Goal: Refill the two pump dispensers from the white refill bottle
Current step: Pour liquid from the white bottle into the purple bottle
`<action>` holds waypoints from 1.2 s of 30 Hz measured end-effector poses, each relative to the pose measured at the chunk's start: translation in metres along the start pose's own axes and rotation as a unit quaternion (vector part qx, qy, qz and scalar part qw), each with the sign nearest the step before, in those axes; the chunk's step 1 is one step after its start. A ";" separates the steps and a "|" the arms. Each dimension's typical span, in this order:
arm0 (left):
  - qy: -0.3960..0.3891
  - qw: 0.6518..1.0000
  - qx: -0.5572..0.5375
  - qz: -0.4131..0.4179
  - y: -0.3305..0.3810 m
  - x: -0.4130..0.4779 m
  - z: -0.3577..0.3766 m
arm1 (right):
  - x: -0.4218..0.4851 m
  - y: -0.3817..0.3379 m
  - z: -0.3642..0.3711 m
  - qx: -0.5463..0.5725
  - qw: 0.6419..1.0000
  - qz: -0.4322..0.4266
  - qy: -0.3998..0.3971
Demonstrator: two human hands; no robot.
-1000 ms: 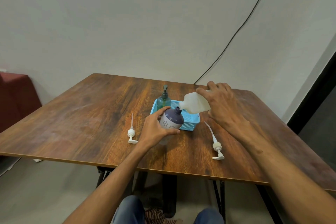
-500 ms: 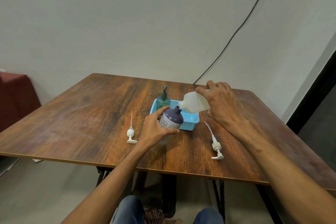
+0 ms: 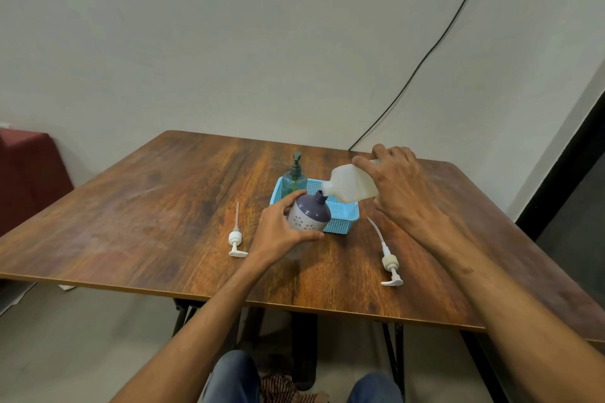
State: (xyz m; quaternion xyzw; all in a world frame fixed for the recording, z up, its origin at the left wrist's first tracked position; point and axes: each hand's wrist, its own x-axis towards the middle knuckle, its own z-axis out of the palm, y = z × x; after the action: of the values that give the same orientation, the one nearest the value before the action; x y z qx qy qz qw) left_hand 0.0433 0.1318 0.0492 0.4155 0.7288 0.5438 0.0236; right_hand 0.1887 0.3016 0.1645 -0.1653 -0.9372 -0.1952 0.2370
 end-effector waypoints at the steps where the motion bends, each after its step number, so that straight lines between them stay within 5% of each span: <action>1: 0.000 1.000 0.000 0.000 0.000 0.000 0.000 | 0.000 0.000 0.001 -0.002 1.000 0.000 -0.001; 36: 0.001 1.000 0.000 -0.003 -0.005 -0.002 0.001 | 0.001 -0.003 0.004 -0.014 1.000 -0.008 -0.003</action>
State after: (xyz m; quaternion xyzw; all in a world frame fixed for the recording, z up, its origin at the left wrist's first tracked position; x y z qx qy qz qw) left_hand 0.0421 0.1307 0.0442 0.4129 0.7300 0.5440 0.0239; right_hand 0.1855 0.3007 0.1609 -0.1619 -0.9363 -0.2094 0.2307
